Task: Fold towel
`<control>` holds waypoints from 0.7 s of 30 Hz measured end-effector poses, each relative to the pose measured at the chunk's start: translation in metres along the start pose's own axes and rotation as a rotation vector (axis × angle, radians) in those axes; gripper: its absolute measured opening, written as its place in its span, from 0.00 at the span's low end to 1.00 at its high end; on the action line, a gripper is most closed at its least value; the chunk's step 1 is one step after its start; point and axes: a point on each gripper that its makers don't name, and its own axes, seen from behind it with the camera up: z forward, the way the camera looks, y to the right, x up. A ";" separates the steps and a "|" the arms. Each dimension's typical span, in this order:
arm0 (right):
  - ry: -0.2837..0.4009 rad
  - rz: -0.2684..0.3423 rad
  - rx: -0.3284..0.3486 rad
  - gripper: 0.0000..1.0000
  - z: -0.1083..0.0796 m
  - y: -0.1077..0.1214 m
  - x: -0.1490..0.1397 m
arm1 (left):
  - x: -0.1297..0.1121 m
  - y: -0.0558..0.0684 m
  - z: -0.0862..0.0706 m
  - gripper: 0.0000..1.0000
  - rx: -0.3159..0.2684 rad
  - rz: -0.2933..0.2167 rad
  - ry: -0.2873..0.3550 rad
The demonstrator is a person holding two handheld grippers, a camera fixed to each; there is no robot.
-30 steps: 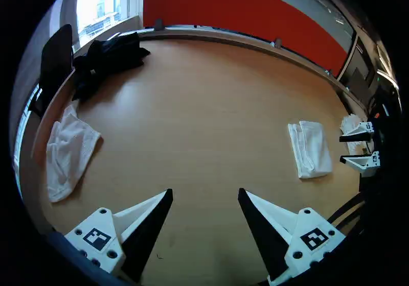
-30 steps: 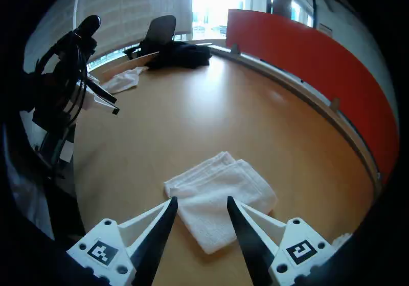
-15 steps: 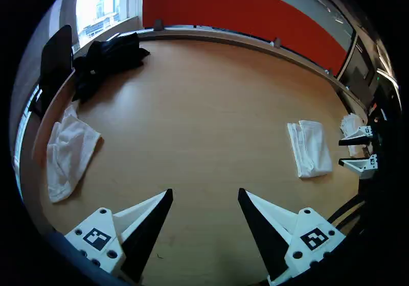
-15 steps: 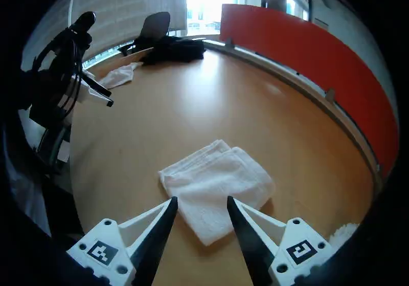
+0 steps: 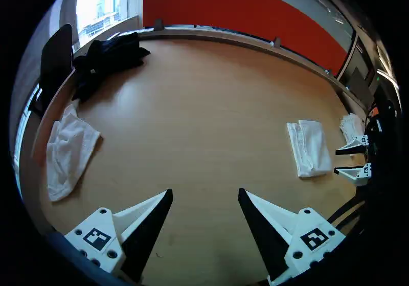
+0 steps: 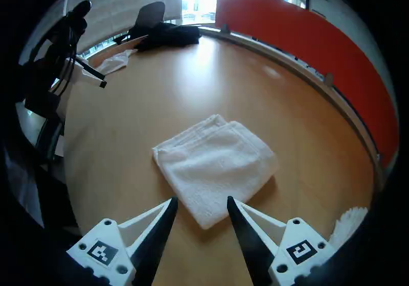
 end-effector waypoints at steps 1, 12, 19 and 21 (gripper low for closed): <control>-0.004 0.001 -0.001 0.74 0.000 0.000 -0.002 | 0.000 0.000 0.000 0.95 0.000 0.000 0.000; -0.057 0.008 -0.013 0.74 0.004 0.005 -0.025 | -0.001 0.001 0.001 0.95 -0.002 -0.002 -0.002; -0.082 0.004 -0.015 0.74 0.006 0.008 -0.034 | -0.001 0.001 0.001 0.95 -0.003 0.001 -0.003; -0.088 0.002 -0.017 0.73 0.007 0.009 -0.036 | 0.000 0.001 0.001 0.95 -0.004 0.001 -0.002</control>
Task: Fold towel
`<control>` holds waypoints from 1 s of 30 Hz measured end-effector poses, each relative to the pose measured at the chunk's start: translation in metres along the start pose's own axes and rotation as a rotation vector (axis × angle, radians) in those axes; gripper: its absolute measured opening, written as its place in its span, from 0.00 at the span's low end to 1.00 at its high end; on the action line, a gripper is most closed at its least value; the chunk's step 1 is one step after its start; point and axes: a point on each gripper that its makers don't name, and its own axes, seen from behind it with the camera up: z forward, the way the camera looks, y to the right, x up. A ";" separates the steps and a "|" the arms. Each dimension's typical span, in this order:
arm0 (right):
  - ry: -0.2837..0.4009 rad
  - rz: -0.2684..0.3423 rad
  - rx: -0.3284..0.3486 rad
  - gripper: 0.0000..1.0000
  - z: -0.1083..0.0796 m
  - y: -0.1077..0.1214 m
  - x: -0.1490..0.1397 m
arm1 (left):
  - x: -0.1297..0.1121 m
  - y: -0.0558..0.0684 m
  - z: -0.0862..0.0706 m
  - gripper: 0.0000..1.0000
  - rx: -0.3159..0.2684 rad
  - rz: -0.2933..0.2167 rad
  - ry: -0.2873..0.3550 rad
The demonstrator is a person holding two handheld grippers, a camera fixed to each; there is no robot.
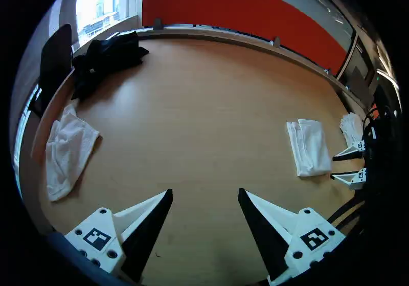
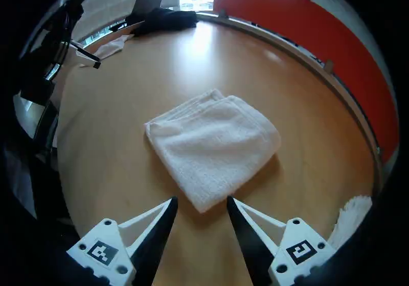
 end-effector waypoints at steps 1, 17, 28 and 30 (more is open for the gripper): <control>-0.003 0.000 -0.001 0.73 0.000 0.000 -0.001 | 0.000 0.000 0.000 0.95 0.000 -0.001 0.000; -0.036 0.018 0.001 0.35 0.004 0.000 -0.014 | 0.001 0.001 0.000 0.95 -0.003 0.000 0.001; -0.036 0.014 0.003 0.15 0.006 -0.004 -0.017 | -0.001 0.000 0.000 0.95 -0.001 -0.003 0.000; -0.035 0.016 0.006 0.09 0.006 -0.005 -0.017 | -0.002 0.000 0.000 0.95 -0.001 -0.003 -0.001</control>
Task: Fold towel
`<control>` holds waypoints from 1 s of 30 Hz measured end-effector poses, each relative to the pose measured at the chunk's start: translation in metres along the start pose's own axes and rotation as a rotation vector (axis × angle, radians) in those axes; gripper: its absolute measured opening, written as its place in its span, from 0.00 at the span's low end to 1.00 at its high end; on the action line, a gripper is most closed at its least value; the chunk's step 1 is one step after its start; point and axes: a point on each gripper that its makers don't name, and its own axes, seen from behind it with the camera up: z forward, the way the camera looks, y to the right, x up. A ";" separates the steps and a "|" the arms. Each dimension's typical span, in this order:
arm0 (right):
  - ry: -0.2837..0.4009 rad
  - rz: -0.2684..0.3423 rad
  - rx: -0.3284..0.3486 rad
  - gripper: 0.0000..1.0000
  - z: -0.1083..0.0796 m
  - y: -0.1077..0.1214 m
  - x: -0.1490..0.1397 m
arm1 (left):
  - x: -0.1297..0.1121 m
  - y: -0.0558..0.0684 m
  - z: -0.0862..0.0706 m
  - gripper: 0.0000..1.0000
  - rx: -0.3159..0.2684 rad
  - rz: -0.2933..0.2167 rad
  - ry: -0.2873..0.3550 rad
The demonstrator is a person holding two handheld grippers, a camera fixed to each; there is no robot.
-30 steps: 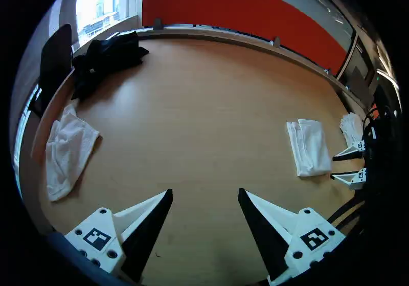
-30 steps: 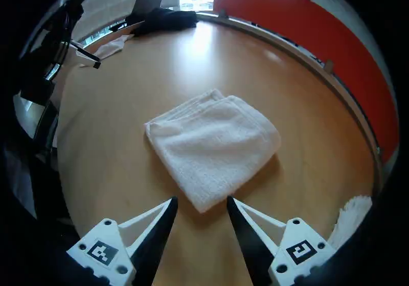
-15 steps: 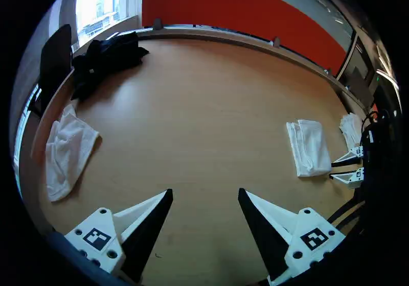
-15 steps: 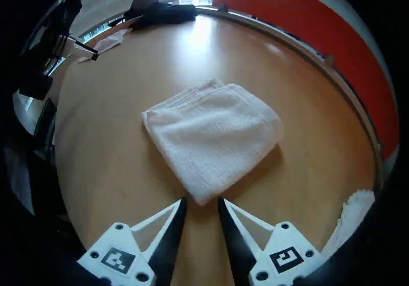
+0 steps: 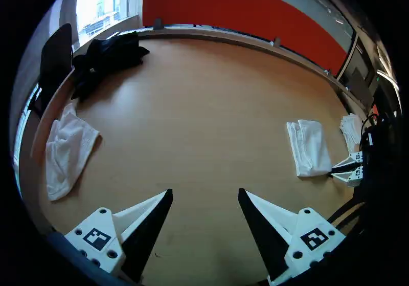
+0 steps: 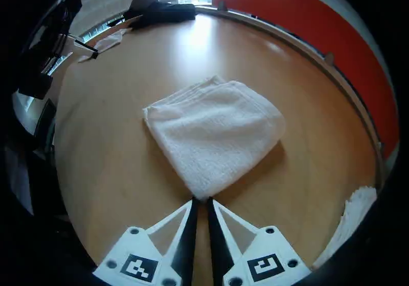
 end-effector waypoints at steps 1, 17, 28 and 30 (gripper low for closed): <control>0.001 0.001 0.000 0.06 0.000 0.000 0.000 | 0.000 0.000 0.000 0.95 0.000 0.000 0.000; 0.058 0.010 -0.035 0.05 -0.007 0.005 0.012 | 0.000 0.001 -0.001 0.95 -0.001 0.004 0.000; 0.134 -0.021 -0.082 0.05 -0.025 0.015 0.045 | 0.004 0.005 -0.002 0.95 -0.007 0.007 0.009; 0.151 -0.023 -0.088 0.05 -0.029 0.017 0.054 | 0.005 0.006 -0.002 0.95 -0.008 0.008 0.013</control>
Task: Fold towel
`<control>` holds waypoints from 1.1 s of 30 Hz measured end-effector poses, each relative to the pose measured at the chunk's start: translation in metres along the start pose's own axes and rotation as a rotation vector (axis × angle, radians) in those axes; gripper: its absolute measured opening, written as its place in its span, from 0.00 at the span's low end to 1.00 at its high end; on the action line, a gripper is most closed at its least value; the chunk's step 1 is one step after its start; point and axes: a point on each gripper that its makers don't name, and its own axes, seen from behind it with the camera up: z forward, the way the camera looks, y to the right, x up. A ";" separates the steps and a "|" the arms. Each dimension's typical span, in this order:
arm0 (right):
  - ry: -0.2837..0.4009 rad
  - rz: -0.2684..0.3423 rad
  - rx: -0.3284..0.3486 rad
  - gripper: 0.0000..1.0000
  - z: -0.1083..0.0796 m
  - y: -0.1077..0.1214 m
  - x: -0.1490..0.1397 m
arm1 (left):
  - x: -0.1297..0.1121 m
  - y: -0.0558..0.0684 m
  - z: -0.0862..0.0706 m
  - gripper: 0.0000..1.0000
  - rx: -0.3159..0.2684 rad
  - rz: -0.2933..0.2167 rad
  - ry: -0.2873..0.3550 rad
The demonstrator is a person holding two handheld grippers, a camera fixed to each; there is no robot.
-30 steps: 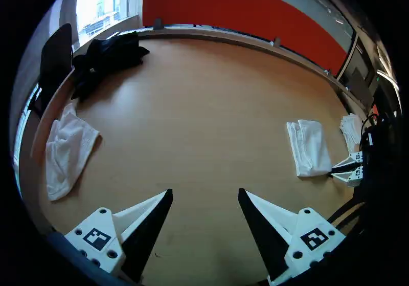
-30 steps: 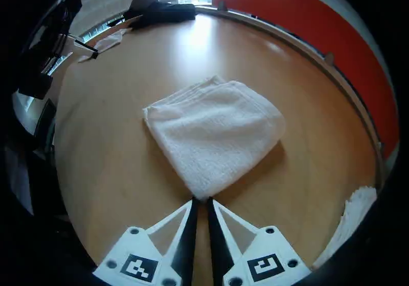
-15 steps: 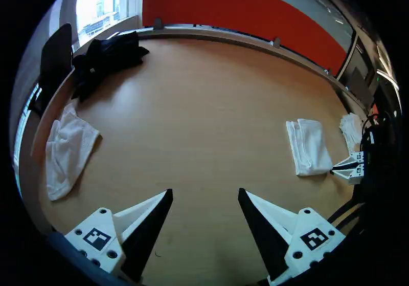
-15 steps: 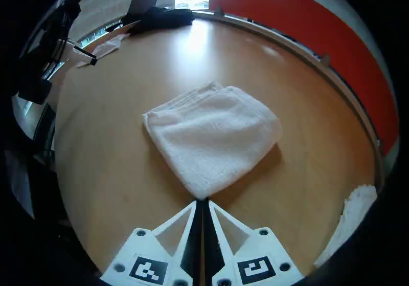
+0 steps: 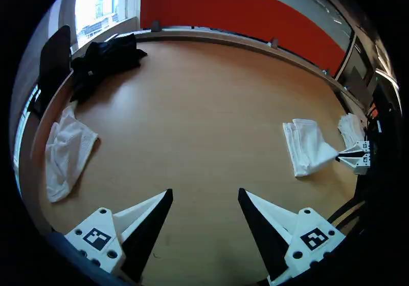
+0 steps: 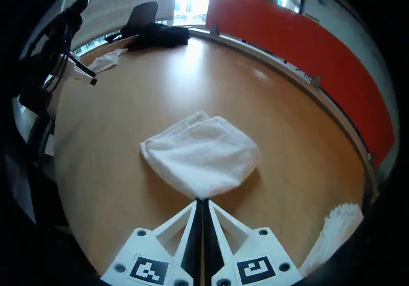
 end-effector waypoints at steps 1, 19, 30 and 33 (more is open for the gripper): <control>0.009 -0.001 -0.004 0.05 -0.002 0.002 0.006 | 0.001 0.001 0.000 0.95 -0.001 0.000 0.002; 0.185 -0.050 -0.092 0.05 -0.043 0.042 0.107 | 0.019 0.007 -0.011 0.95 -0.012 0.008 0.049; 0.261 -0.075 -0.146 0.05 -0.079 0.067 0.149 | 0.032 0.012 -0.017 0.95 -0.020 0.017 0.077; 0.263 -0.076 -0.161 0.05 -0.086 0.075 0.150 | 0.034 0.014 -0.019 0.95 -0.023 0.019 0.082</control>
